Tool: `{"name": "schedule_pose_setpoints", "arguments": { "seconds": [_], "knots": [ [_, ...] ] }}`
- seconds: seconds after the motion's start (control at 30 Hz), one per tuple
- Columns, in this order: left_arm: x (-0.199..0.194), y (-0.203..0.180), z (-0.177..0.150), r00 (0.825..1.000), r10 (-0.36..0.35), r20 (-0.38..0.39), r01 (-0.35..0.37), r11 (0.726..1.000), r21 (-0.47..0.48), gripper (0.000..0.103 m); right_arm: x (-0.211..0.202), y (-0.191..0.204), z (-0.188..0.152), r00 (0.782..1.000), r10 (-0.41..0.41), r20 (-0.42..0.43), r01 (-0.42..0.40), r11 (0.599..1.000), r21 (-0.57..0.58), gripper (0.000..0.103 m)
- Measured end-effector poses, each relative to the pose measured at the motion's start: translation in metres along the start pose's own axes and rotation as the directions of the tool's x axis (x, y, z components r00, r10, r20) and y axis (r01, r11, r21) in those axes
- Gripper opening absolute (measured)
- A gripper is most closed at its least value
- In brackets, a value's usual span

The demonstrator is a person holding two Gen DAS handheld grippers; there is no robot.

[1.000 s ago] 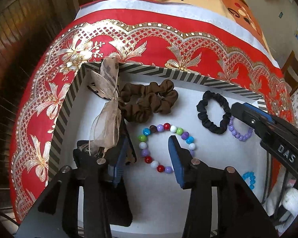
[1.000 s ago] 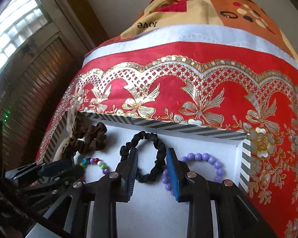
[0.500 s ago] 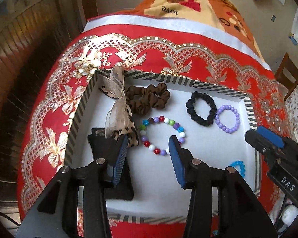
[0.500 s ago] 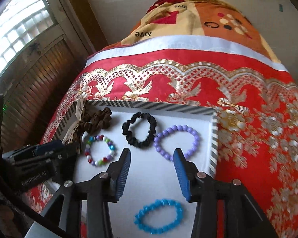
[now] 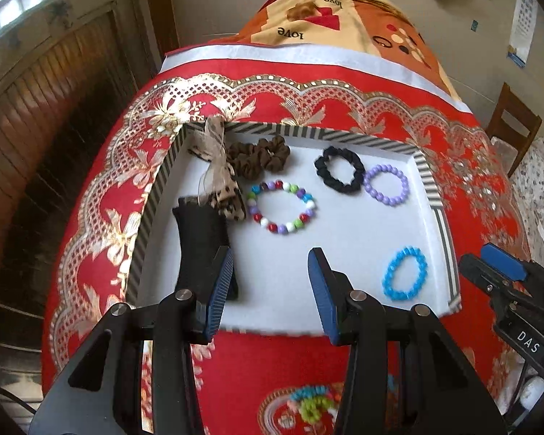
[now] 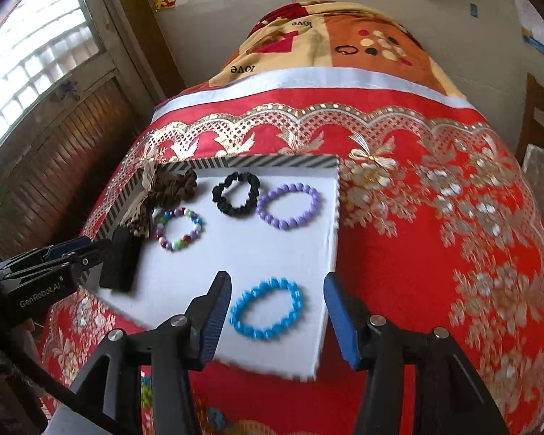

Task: Organize jewelry
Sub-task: 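Withdraw both open tools from the tray back to the remaining jewelry, then grasp the red satin bow with the left tool while the right tool grasps the silver rhinestone bracelet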

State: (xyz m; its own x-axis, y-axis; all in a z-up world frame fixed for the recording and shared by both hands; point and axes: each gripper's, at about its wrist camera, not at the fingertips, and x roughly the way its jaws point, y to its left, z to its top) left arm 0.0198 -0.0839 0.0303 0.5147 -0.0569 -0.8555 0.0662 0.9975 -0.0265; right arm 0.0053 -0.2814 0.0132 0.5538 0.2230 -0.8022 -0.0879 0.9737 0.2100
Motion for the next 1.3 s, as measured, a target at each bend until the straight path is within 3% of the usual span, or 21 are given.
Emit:
{"name": "schedule_pose_setpoints", "arguments": {
  "seconds": [0.4, 0.8, 1.0, 1.07, 1.17, 1.3],
  "knots": [
    [-0.035, -0.01, -0.047, 1.0, -0.014, 0.009, 0.014, 1.0, 0.009, 0.043, -0.042, -0.006, -0.049, 1.0, -0.015, 0.005, 0.015, 1.0, -0.008, 0.052],
    [-0.053, -0.019, -0.093, 0.994, -0.093, -0.055, 0.093, 0.996, 0.004, 0.043, -0.068, -0.021, -0.101, 0.999, -0.022, -0.026, 0.021, 1.0, -0.012, 0.057],
    [-0.048, -0.032, -0.115, 0.973, -0.19, -0.134, 0.194, 0.981, 0.019, 0.043, -0.065, -0.029, -0.129, 0.997, -0.01, -0.074, 0.009, 1.0, -0.014, 0.057],
    [-0.046, -0.04, -0.123, 0.964, -0.217, -0.151, 0.225, 0.974, 0.033, 0.05, -0.06, -0.033, -0.138, 0.995, -0.012, -0.096, 0.011, 1.0, -0.008, 0.057],
    [-0.041, -0.054, -0.133, 0.944, -0.274, -0.186, 0.291, 0.954, 0.073, 0.052, -0.054, -0.038, -0.148, 0.993, -0.016, -0.114, 0.015, 1.0, -0.006, 0.057],
    [-0.032, -0.075, -0.144, 0.934, -0.279, -0.224, 0.318, 0.934, 0.164, 0.06, -0.046, -0.042, -0.154, 0.991, -0.022, -0.134, 0.019, 1.0, -0.02, 0.057]
  ]
}}
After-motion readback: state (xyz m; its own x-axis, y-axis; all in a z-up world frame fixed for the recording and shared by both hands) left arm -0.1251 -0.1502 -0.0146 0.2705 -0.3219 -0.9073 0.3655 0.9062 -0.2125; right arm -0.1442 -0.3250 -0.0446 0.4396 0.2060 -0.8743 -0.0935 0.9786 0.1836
